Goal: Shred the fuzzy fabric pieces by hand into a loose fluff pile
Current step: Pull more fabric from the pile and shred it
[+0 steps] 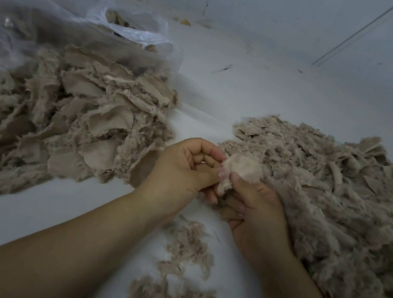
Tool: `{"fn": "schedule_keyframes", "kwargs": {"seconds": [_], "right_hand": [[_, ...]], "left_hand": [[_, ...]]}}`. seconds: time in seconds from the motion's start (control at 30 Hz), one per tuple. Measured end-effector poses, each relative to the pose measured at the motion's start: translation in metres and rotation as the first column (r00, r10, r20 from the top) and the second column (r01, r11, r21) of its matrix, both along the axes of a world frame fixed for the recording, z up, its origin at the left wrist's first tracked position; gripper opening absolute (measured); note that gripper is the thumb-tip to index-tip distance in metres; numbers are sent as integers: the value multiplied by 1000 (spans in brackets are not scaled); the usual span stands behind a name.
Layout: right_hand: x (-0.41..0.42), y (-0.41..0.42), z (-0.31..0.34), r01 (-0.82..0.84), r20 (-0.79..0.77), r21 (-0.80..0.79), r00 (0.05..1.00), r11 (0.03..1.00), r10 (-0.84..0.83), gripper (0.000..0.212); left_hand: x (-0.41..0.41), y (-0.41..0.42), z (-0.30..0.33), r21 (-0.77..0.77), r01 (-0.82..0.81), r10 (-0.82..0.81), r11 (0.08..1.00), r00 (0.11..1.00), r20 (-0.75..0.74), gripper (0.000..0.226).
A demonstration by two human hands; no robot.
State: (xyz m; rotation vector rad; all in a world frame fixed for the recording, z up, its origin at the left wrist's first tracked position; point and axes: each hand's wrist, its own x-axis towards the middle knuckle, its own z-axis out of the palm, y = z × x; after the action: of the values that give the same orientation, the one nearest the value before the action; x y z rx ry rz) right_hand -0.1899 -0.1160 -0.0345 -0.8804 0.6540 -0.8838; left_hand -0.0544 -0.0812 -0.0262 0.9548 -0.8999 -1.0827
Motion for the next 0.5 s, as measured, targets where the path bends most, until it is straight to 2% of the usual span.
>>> {"fn": "schedule_keyframes", "kwargs": {"seconds": [0.1, 0.27, 0.4, 0.5], "right_hand": [[1, -1, 0, 48, 14, 28, 999, 998, -48, 43], [-1, -2, -1, 67, -25, 13, 997, 998, -67, 17], [-1, 0, -3, 58, -35, -17, 998, 998, -58, 16], [-2, -2, -3, 111, -6, 17, 994, 994, -111, 41]], "left_hand": [[4, 3, 0, 51, 20, -22, 998, 999, 47, 20], [18, 11, 0, 190, 109, -140, 976, 978, 154, 14], [32, 14, 5, 281, 154, -209, 947, 962, 174, 17], [43, 16, 9, 341, 217, -307, 915, 922, 235, 17]]}}
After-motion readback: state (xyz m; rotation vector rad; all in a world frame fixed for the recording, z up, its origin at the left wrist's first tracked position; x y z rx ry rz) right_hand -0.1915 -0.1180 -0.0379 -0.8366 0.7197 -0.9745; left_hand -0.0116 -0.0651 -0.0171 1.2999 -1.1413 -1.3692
